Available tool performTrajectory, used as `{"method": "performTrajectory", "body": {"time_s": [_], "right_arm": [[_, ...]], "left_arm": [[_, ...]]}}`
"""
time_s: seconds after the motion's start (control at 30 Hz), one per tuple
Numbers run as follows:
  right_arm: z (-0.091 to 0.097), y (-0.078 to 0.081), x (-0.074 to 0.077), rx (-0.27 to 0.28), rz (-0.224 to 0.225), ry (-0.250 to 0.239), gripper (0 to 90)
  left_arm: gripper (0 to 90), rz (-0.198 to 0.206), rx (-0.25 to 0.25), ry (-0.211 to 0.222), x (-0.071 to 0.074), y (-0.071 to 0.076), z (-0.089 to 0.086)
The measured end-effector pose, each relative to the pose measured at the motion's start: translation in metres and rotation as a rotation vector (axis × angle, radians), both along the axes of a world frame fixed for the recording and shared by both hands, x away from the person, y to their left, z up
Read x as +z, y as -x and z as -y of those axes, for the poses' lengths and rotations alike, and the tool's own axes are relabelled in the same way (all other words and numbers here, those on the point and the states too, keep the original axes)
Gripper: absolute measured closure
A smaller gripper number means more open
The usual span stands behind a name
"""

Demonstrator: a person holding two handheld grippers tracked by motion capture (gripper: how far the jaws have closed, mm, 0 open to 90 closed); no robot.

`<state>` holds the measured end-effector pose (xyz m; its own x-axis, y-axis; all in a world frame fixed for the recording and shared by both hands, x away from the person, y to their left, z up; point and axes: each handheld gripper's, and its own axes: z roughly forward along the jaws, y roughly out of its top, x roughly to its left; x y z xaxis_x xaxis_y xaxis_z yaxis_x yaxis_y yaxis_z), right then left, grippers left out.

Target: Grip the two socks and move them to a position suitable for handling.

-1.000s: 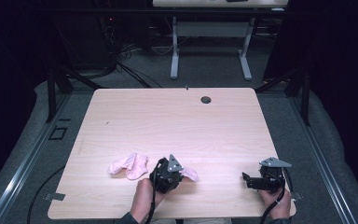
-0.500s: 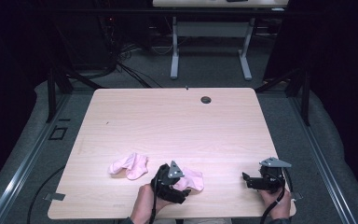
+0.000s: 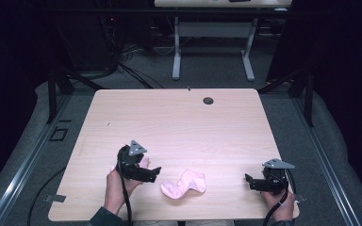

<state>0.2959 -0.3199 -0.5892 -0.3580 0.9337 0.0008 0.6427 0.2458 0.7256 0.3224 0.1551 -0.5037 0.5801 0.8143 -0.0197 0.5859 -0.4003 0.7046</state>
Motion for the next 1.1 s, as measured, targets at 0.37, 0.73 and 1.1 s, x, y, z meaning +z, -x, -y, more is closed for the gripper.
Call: {"method": "performTrajectory", "body": {"time_s": [0.37, 0.73, 1.1], "right_arm": [[0.000, 0.000, 0.000, 0.000, 0.000, 0.000, 7.7], [0.000, 0.000, 0.000, 0.000, 0.000, 0.000, 7.7], [0.000, 0.000, 0.000, -0.001, 0.000, 0.000, 7.9]], "left_arm": [[5.7, -0.092, 0.171, -0.052, -0.037, -0.019, -0.040], [39.9, -0.112, 0.181, -0.118, -0.060, -0.023, -0.039], [62.0, -0.093, 0.174, -0.107, -0.064, -0.020, -0.039]]}}
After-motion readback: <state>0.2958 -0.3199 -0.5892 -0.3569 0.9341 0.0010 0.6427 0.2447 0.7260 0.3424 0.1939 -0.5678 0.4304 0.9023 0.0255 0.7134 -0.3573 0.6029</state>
